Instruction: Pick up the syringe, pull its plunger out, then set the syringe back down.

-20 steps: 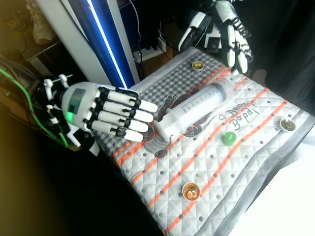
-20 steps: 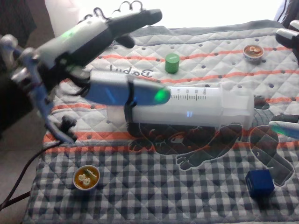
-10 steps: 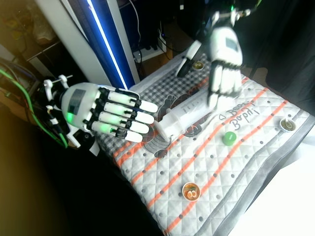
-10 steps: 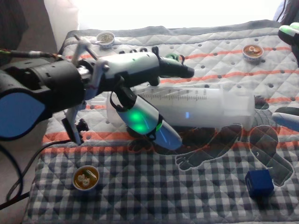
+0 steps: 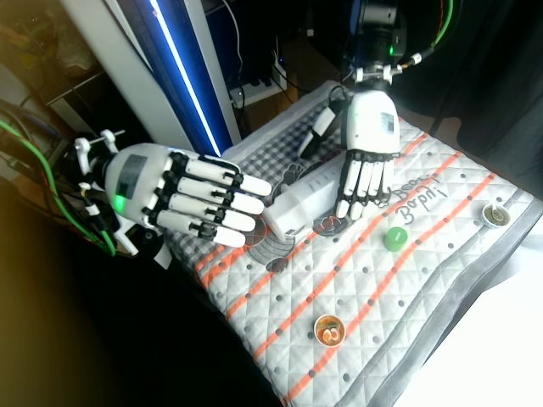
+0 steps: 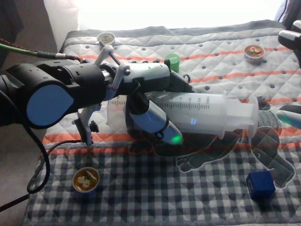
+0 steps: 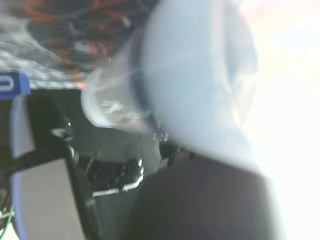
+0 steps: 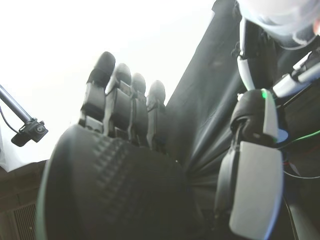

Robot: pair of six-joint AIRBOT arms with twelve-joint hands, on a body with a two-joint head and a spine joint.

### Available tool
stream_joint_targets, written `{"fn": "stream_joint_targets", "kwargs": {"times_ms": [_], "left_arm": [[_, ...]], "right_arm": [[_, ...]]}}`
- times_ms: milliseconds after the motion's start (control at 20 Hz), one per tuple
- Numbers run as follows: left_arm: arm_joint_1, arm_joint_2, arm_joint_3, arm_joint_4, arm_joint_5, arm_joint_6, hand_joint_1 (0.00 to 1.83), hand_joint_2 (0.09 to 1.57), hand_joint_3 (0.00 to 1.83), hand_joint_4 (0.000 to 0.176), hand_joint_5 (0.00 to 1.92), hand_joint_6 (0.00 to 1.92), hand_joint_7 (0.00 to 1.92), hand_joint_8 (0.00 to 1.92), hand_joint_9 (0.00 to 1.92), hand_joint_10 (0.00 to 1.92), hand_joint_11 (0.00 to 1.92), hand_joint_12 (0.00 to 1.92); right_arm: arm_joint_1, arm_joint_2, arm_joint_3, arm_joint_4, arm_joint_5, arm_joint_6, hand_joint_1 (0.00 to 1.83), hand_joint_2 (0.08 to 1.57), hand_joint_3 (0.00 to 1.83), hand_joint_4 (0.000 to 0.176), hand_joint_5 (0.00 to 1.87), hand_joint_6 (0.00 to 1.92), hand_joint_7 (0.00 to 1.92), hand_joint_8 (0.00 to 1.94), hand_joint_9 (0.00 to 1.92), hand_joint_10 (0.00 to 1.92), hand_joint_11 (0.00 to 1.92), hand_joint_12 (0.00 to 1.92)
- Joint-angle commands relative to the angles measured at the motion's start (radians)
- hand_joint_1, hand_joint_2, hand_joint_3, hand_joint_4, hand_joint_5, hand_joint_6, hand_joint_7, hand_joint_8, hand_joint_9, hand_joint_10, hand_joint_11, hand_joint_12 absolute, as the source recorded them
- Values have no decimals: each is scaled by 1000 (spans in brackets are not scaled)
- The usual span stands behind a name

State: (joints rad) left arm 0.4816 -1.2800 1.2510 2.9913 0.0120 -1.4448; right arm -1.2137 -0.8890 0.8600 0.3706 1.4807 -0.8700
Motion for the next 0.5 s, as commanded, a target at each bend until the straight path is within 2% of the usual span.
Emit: {"fn": "stream_joint_targets", "kwargs": {"times_ms": [0,50,100,150,200,250,300,350,400,450], "left_arm": [[5,-9,11,12,73,-3,1132,944,7,0,672,28,634,39,452,121,0,1278],[8,-12,19,-2,78,-3,1176,1043,10,0,782,31,739,43,559,170,0,1432],[12,-13,26,-21,91,-3,1215,1097,11,0,953,768,914,832,807,379,271,1545],[15,-12,30,-45,110,-3,1329,1149,5,0,910,1017,885,1020,760,1233,355,1646],[17,-8,31,-66,132,-3,1352,1165,1,0,896,1045,877,1104,741,1424,385,1689],[19,-1,31,-94,164,-3,1356,1169,0,0,874,1073,927,1066,700,1504,338,1749],[19,4,30,-110,184,-3,1230,1161,0,0,901,1109,902,1131,642,1274,231,1724],[18,16,27,-142,228,-3,1325,1181,0,0,850,1200,900,1119,661,1447,238,1726],[17,35,18,-181,282,-3,1336,1221,1,0,775,1319,821,1200,611,1567,221,1746],[16,49,9,-197,308,-2,1332,1205,0,0,810,1240,822,1246,680,1496,348,1749]], "right_arm": [[9,-1,3,-19,120,6,942,1003,8,0,378,9,272,4,247,8,0,676],[9,-1,3,-19,120,6,943,1001,6,0,371,5,274,4,251,9,0,681],[8,-1,2,-19,120,6,953,998,3,0,360,1,267,1,253,8,0,710],[8,-1,2,-19,120,6,953,1004,5,0,353,0,272,2,258,7,0,735],[8,-1,2,-19,120,7,956,1014,7,0,361,3,285,5,259,6,0,710],[7,-1,2,-19,120,10,953,1015,6,0,356,1,287,5,259,5,0,704],[6,-1,2,-18,120,11,964,1021,6,0,366,4,295,5,261,5,0,719],[6,-1,2,-18,120,11,982,1016,3,0,365,3,292,3,264,5,0,723],[5,-1,2,-18,120,11,992,1006,0,0,367,3,294,3,261,4,0,725],[5,-1,2,-18,120,11,980,991,0,0,364,2,292,1,259,2,0,747]]}}
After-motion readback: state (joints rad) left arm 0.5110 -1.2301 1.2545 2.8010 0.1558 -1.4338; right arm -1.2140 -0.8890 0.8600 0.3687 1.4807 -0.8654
